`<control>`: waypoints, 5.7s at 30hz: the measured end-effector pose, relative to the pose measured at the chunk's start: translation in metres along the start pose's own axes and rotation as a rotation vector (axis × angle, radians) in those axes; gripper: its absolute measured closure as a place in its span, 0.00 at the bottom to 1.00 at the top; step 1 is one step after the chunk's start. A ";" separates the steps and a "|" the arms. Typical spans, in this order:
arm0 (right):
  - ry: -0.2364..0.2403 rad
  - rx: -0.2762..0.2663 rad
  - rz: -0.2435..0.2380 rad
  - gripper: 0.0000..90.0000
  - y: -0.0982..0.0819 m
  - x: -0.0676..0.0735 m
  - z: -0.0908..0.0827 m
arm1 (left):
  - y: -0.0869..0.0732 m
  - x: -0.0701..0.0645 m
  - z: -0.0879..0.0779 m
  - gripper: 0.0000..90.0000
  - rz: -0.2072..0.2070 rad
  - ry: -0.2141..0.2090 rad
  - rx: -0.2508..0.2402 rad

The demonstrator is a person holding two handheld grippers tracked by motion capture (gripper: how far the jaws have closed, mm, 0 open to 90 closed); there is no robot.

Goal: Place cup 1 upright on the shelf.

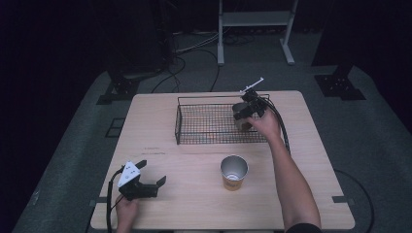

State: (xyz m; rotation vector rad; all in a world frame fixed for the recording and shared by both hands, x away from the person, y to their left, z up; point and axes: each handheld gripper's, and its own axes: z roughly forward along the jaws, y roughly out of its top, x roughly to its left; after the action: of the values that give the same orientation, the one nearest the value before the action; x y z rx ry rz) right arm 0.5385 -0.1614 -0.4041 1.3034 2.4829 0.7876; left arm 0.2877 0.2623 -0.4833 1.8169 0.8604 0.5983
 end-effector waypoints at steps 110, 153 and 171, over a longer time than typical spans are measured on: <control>0.067 -0.252 -0.089 0.13 -0.117 0.010 -0.101 | 0.000 -0.002 0.001 0.00 0.011 0.006 0.013; 0.221 -0.291 -0.207 0.13 -0.191 0.067 -0.116 | 0.000 -0.002 0.001 0.00 0.013 0.007 0.017; 0.268 -0.305 -0.273 0.08 -0.204 0.099 -0.112 | 0.000 -0.003 0.002 0.00 0.015 0.007 0.016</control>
State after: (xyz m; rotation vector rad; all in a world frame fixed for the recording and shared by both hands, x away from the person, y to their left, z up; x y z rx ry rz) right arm 0.2918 -0.2140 -0.4204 0.7794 2.5293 1.2756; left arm 0.2874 0.2592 -0.4836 1.8383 0.8588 0.6089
